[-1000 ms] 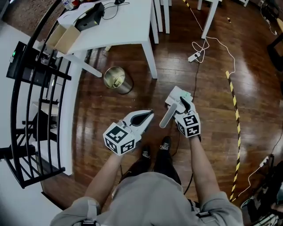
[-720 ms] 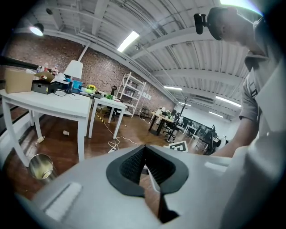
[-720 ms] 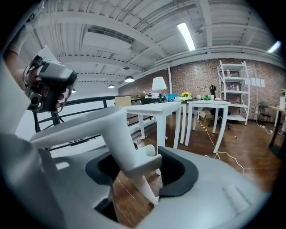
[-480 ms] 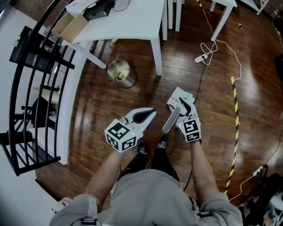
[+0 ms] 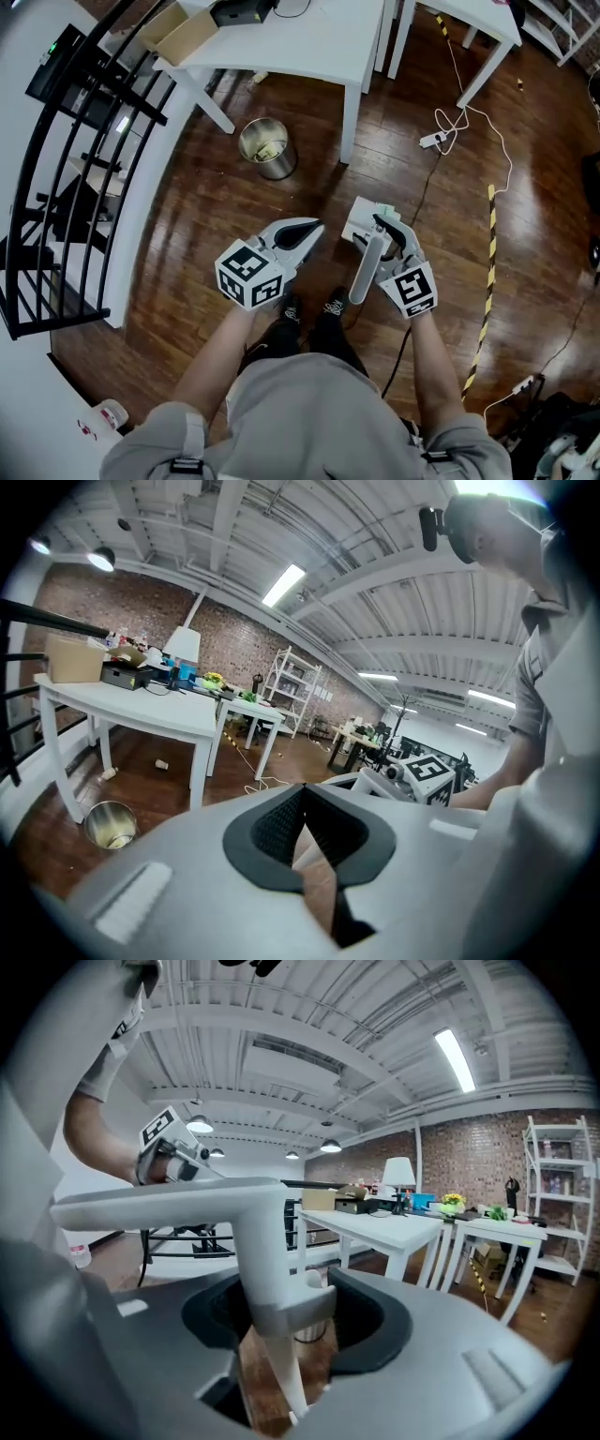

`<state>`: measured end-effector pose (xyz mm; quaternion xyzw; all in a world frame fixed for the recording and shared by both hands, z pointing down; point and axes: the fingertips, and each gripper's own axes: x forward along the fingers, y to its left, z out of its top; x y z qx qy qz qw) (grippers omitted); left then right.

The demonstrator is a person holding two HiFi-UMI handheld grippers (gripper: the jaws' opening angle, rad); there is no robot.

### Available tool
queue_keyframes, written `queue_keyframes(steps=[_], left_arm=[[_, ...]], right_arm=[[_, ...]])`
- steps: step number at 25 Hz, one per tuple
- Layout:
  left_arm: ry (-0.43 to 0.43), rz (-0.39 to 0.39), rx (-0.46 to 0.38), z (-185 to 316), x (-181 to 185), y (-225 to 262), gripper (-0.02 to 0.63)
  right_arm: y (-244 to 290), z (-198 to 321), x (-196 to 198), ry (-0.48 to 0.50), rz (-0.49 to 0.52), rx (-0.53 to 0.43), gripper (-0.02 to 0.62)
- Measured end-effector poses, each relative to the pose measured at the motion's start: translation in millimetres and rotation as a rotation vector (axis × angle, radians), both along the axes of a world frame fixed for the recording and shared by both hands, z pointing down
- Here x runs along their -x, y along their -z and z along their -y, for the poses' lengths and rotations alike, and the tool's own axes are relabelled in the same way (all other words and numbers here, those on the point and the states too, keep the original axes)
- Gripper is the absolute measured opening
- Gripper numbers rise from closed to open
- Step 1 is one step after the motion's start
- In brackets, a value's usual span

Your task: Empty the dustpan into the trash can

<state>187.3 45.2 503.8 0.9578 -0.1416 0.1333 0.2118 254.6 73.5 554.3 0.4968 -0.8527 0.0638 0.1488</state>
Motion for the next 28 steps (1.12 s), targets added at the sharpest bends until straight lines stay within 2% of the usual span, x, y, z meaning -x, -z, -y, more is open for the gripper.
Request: queue_keyframes(steps=[6,13,19,28], left_arm=[[0.108,-0.02,-0.046,23.9,65.9,24.2,0.006],[0.153,-0.04,-0.136,57.2,124.4,61.3,0.006],[0.233,-0.088,-0.2,95.4,179.5,97.1,0.006],[0.299,-0.128,-0.25,142.4,253.5,123.5,0.005]], right_arm=[[62.7,21.2,55.2,0.133,0.005,-0.047,0.202],[144.2,57.9,100.3,0.178,-0.004,-0.122,0.202],[207.9,86.3,158.5,0.283,-0.031,-0.191,0.201],[257.3,143.7,239.3,0.408,-0.057,-0.245,0.201]])
